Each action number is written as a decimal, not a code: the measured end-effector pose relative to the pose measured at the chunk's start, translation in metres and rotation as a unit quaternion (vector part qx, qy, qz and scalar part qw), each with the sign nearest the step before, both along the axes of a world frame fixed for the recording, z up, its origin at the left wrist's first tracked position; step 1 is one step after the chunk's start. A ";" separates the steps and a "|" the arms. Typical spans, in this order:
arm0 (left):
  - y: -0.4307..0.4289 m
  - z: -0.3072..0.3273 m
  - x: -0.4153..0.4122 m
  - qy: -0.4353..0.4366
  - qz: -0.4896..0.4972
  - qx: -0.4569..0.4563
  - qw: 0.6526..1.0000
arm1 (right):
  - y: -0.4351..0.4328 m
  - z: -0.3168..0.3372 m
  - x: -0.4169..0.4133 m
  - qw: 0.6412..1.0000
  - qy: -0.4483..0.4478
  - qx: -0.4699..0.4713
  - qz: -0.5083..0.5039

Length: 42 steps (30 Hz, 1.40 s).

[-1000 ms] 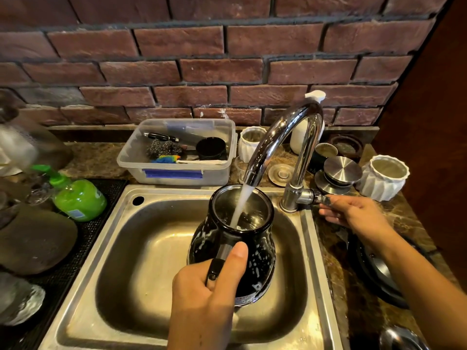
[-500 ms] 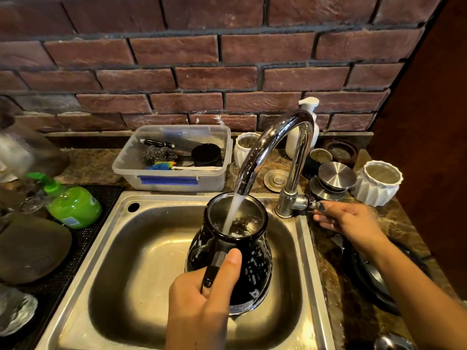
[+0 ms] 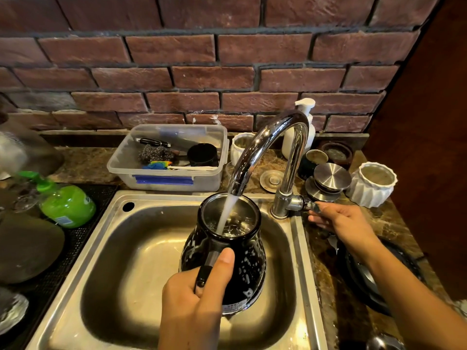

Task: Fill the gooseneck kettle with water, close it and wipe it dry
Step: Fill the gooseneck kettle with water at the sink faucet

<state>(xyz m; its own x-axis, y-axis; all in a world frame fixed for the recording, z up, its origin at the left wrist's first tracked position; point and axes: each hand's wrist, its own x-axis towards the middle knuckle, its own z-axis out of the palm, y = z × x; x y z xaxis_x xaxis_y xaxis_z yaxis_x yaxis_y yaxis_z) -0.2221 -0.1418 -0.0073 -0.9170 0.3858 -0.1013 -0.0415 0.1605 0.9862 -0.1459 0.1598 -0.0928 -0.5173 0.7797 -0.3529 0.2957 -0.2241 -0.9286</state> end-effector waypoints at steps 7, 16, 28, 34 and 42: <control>-0.001 -0.004 -0.001 -0.031 -0.004 0.018 0.999 | -0.003 0.006 -0.001 1.000 0.005 -0.003 -0.001; 0.000 0.002 0.002 0.013 0.015 0.010 1.000 | -0.006 0.005 0.000 0.999 -0.023 0.033 -0.003; 0.000 -0.006 -0.007 0.021 -0.029 0.005 0.999 | -0.047 0.007 -0.023 0.952 -0.167 0.249 -0.065; 0.005 0.002 -0.004 0.016 -0.018 0.020 0.999 | -0.055 0.012 -0.028 0.930 -0.214 0.294 -0.047; 0.002 0.002 -0.003 0.010 -0.036 0.009 0.999 | -0.060 0.020 -0.019 0.933 -0.205 0.296 -0.008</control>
<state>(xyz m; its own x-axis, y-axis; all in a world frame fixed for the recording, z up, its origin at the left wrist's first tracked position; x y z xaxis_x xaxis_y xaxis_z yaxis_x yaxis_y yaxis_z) -0.2247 -0.1397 -0.0056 -0.8887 0.4521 -0.0760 -0.0106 0.1454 0.9893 -0.1645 0.1001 -0.0730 -0.4196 0.9074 -0.0230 0.6543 0.2847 -0.7006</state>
